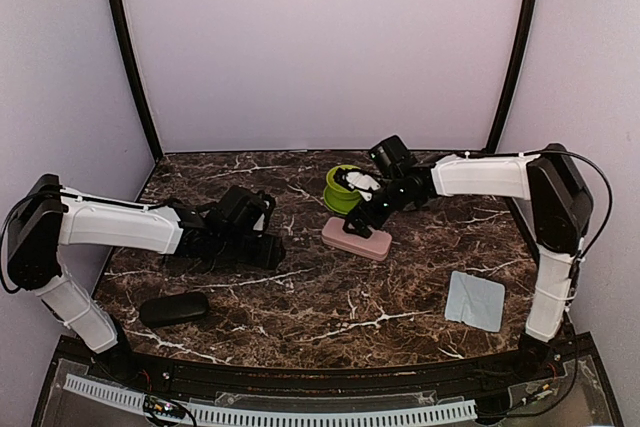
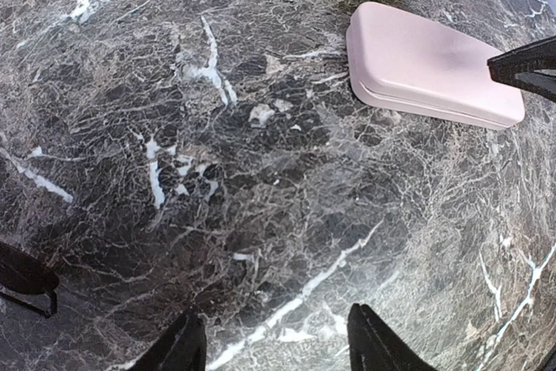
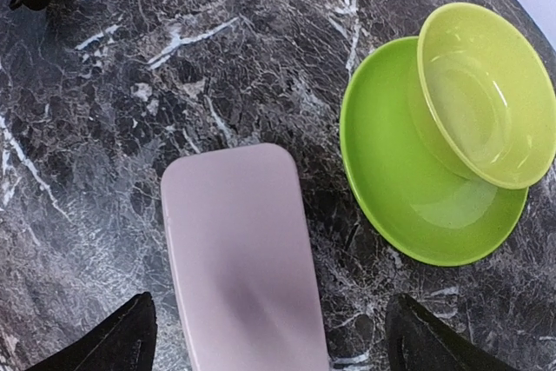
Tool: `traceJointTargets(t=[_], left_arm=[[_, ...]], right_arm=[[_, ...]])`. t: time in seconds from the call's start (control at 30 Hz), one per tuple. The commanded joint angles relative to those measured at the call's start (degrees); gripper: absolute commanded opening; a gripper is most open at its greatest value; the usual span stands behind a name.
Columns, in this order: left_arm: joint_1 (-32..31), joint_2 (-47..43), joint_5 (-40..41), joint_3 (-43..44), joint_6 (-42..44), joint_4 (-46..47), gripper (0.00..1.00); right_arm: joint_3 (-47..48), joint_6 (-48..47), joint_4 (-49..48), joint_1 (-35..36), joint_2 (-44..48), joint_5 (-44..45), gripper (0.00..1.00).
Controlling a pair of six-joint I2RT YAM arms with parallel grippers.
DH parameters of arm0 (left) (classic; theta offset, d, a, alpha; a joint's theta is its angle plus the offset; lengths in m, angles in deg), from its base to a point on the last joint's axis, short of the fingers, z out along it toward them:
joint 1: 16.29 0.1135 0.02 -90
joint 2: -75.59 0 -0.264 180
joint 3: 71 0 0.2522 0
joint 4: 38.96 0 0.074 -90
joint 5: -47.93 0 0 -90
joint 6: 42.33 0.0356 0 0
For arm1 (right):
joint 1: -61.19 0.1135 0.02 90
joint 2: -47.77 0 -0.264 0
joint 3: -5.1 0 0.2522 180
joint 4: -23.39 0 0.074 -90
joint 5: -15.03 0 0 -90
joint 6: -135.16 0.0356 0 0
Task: Organize the sunglasses
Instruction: Move the case with the sunglasses to the center of the board.
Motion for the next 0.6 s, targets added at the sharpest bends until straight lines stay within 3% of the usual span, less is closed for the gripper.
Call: traceJointTargets(t=[0.0,0.57], left_arm=[[0.3,-2.33,-0.05,-0.94,0.35,-0.02,0.58],[0.3,-3.27,0.47,-1.11,0.38,-0.4,0.58]], right_arm=[[1.15,2.96,-1.53,-0.07,-3.46,2.44,0.9],[-4.55,4.31,-4.22,-0.07,-4.32,3.51,0.85]])
